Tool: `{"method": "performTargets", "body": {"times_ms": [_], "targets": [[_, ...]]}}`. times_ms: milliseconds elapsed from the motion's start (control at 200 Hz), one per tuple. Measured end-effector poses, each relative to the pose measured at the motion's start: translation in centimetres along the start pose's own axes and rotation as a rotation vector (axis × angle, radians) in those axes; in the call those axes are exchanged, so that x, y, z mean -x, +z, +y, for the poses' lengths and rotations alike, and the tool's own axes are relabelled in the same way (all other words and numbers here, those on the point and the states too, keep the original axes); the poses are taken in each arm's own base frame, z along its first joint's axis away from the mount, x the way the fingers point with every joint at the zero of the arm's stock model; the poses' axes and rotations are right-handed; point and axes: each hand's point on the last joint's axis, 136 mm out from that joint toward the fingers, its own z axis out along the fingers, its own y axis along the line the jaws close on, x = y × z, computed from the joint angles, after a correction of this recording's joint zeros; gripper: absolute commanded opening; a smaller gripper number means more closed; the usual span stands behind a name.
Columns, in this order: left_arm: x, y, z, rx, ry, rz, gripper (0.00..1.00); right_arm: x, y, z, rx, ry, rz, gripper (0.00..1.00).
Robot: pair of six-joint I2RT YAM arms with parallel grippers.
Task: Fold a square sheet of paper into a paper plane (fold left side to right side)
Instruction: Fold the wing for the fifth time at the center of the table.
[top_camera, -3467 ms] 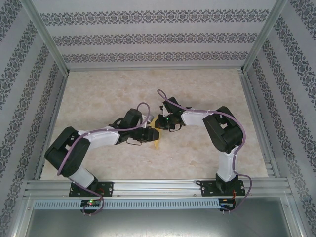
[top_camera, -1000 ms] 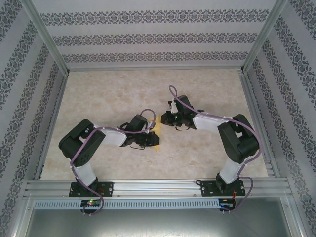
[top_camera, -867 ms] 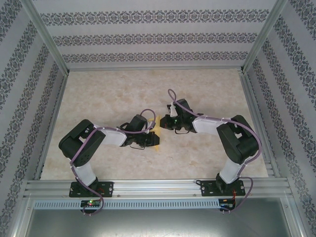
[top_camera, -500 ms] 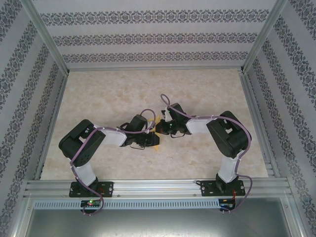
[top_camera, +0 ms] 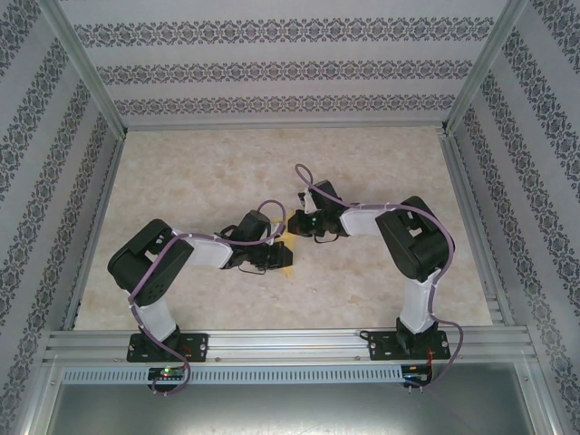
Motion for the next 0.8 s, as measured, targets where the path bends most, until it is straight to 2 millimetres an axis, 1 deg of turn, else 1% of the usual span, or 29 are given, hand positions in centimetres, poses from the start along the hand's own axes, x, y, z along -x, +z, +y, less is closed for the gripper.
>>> {"method": "performTargets", "body": {"times_ms": [340,719,799], "targets": [[0.0,0.0,0.0,0.002,0.000,-0.001,0.15,0.6,0.1,-0.2,-0.021,-0.023,0.018,0.00],[0.0,0.0,0.0,0.002,0.000,-0.002,0.15,3.0,0.3,-1.0,-0.050,-0.021,-0.014,0.00],[0.0,0.0,0.0,0.002,0.001,-0.003,0.15,3.2,0.3,-1.1,-0.053,-0.017,-0.006,0.00]]}}
